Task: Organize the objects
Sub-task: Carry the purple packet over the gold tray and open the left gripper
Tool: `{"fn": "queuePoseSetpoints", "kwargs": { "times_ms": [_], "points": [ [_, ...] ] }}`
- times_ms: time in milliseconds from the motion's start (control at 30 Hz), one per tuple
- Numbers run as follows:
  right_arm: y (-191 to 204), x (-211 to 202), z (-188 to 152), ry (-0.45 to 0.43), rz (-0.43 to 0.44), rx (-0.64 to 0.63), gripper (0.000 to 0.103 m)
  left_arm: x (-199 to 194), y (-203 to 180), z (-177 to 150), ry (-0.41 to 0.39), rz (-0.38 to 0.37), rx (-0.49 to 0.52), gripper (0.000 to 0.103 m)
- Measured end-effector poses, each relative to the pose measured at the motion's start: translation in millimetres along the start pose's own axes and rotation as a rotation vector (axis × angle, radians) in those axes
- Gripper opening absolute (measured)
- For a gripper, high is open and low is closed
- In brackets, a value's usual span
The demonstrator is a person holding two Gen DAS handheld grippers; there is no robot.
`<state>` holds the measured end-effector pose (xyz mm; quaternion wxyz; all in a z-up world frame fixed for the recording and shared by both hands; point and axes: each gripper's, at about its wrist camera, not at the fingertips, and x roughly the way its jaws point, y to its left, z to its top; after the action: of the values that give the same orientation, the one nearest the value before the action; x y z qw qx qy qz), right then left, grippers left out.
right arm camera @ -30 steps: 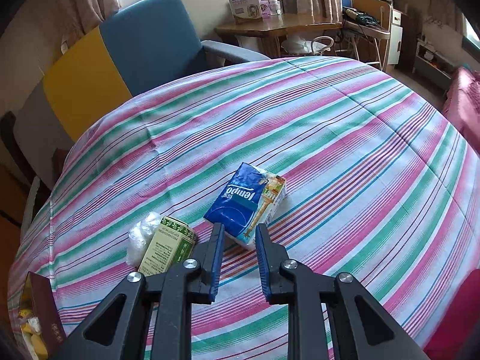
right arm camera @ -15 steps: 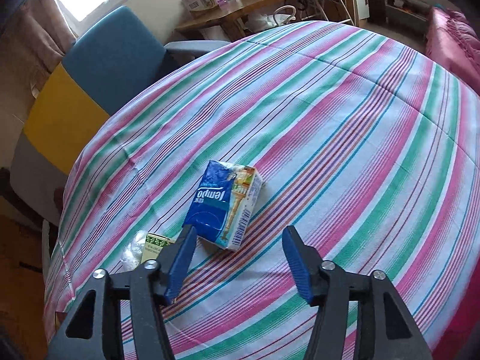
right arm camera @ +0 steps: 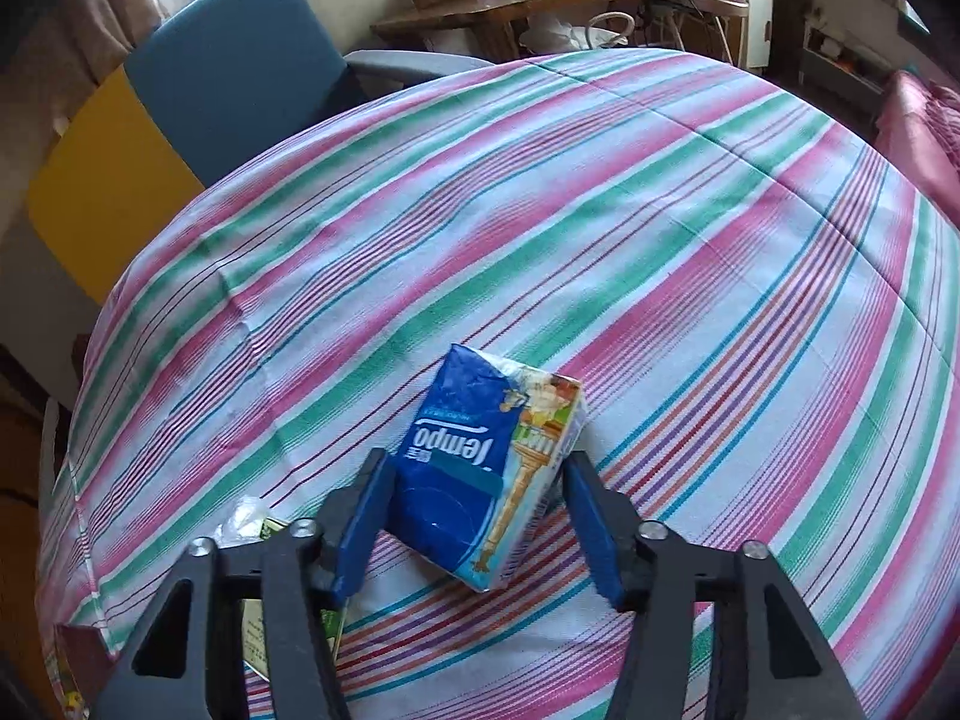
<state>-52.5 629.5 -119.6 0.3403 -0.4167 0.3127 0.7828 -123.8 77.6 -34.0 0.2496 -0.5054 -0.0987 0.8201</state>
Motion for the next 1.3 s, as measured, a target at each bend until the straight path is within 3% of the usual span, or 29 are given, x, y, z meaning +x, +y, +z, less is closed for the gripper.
{"fn": "queuePoseSetpoints", "kwargs": {
  "times_ms": [100,333,733,1033,1133,1300],
  "points": [
    [4,-1,0,-0.001,-0.007,-0.031,0.045,21,-11,20,-0.003,0.03,0.038,0.033],
    [2,-1,2,0.006,-0.006,-0.031,0.044,86,-2,56,0.063,0.108,0.002,0.033],
    [4,-5,0,0.01,-0.007,-0.062,0.043,133,11,77,0.115,0.217,0.009,0.033],
    [6,-5,0,0.006,-0.013,-0.078,0.043,138,11,82,0.122,0.217,-0.009,0.045],
    [5,-4,0,0.006,-0.007,-0.072,0.042,124,6,82,0.103,0.206,0.004,0.048],
    [3,-3,1,0.01,0.007,-0.055,0.042,80,-8,69,0.016,0.258,0.072,0.048]
  ]
}}
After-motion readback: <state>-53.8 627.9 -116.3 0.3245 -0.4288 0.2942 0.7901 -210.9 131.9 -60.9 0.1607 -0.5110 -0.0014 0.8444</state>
